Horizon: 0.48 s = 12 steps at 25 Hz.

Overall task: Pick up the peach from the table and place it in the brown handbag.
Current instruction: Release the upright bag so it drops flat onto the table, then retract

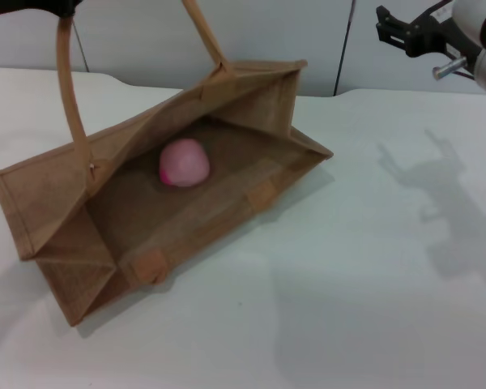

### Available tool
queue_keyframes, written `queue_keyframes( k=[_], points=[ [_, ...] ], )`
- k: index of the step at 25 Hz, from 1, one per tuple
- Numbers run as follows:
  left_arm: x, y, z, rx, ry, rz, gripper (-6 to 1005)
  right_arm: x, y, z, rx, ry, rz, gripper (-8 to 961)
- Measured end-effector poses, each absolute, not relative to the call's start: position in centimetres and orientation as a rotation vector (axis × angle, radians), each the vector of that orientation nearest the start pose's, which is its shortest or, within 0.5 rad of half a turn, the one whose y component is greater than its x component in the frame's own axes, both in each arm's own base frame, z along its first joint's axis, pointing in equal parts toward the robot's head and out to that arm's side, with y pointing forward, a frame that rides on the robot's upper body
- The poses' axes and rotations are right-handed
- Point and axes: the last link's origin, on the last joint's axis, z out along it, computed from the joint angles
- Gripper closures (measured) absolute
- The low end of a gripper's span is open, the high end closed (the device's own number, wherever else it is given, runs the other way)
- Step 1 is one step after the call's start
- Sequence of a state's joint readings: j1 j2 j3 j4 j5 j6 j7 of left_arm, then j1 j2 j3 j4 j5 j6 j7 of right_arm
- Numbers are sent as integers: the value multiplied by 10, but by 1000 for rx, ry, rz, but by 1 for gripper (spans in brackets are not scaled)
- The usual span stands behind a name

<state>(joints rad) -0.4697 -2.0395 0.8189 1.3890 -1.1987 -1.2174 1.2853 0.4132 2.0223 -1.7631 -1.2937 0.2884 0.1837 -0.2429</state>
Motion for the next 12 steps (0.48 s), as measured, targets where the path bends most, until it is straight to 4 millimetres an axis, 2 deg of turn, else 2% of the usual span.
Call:
queue_keyframes(
  k=[12],
  points=[
    [-197,414,124,-2209,-349,-646,760,154,428,5,-1974,373,327,59]
  ],
)
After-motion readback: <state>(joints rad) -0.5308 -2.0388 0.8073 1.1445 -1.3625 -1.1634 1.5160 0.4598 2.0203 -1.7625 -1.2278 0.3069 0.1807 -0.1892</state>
